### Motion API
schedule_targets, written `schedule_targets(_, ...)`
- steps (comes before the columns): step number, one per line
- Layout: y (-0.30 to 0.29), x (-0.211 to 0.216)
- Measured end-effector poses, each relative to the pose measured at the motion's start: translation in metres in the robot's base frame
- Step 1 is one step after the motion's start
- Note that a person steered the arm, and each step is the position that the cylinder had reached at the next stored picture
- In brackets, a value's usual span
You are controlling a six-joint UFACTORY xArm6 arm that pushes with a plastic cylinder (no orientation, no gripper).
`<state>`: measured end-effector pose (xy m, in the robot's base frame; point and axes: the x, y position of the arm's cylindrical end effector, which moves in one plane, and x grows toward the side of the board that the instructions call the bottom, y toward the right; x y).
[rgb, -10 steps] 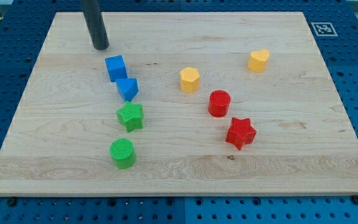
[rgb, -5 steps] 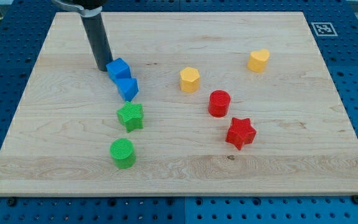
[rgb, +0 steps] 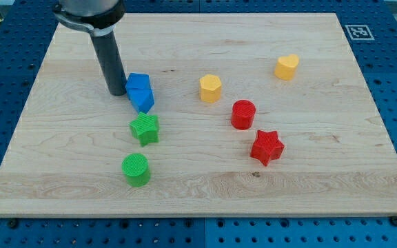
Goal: Slide the blue cube closer to the yellow hexagon
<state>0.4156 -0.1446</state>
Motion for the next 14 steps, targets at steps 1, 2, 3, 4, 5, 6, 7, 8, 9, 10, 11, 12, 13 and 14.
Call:
schedule_targets(1, 0.0, 0.003)
schedule_targets(2, 0.0, 0.005)
schedule_targets(3, -0.002, 0.008)
schedule_targets(4, -0.005, 0.008)
schedule_targets(5, -0.014, 0.007)
schedule_targets(6, -0.015, -0.005)
schedule_targets(7, -0.015, -0.015)
schedule_targets(8, -0.015, -0.015)
schedule_targets(9, -0.015, -0.015)
schedule_targets(10, -0.014, -0.011)
schedule_targets(11, -0.006, -0.009)
schedule_targets(12, 0.004, -0.009)
schedule_targets(13, 0.021, -0.009)
schedule_targets(14, 0.041, -0.009)
